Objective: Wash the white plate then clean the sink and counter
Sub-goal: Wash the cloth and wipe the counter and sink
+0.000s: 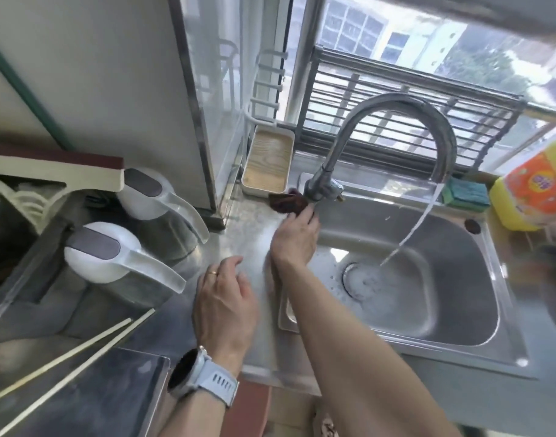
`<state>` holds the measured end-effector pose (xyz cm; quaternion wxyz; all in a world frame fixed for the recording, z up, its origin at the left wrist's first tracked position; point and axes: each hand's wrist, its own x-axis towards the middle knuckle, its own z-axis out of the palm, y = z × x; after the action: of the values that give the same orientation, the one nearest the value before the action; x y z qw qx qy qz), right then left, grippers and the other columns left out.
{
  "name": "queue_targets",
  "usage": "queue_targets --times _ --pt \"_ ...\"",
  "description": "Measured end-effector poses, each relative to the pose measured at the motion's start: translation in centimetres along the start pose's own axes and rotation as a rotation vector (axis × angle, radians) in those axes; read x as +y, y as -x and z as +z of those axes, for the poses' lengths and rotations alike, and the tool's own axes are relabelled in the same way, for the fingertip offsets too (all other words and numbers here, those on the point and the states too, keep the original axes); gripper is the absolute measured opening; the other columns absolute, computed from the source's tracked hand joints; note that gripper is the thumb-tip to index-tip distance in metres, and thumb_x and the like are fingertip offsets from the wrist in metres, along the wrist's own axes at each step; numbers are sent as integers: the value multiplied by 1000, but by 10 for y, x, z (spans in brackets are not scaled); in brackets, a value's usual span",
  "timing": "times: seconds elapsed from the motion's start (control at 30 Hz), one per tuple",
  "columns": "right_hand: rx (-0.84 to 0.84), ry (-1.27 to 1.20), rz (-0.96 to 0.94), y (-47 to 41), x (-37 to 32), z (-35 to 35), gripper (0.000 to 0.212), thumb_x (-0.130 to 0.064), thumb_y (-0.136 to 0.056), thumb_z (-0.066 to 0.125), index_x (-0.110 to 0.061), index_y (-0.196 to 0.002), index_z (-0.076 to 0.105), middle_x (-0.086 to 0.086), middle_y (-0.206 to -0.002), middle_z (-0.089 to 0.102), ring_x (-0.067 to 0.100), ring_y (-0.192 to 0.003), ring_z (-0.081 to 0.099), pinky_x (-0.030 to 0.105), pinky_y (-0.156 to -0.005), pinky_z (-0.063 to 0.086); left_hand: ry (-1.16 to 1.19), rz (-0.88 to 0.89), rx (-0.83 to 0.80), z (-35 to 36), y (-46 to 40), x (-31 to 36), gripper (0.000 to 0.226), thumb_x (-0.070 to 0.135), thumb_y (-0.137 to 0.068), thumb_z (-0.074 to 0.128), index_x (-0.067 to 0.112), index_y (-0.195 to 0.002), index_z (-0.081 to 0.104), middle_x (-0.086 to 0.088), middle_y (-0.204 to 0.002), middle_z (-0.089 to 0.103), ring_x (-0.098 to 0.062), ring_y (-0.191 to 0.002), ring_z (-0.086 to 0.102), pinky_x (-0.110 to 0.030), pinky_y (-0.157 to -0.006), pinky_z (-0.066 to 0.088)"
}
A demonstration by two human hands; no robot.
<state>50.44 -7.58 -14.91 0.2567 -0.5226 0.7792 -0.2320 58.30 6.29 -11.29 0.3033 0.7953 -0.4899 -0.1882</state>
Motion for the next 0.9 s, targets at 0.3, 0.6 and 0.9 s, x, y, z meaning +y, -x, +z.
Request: queue_targets --times 0.3,0.6,0.9 --pt "-235 330 -305 108 115 -68 53 -36 -97 21 -13 -132 52 3 -114 61 24 -104 57 39 -90 51 -47 176 2 52 -6 37 23 5 -94 57 9 -113 69 -13 -113 69 -33 -106 60 -41 -95 44" --pt "21 608 -487 34 310 -239 48 -27 -105 24 -12 -86 66 5 -82 60 31 -85 59 43 -95 50 -400 602 -170 114 -3 31 19 15 -87 55 9 -92 73 -8 -94 67 -31 -94 57 -41 -81 50" --pt "-151 168 -301 -67 269 -263 26 -11 -100 53 -34 -89 61 -1 -88 69 20 -86 65 13 -76 39 -345 592 -291 119 -13 29 26 27 -95 50 18 -103 73 -3 -131 62 -23 -132 52 -39 -113 41"
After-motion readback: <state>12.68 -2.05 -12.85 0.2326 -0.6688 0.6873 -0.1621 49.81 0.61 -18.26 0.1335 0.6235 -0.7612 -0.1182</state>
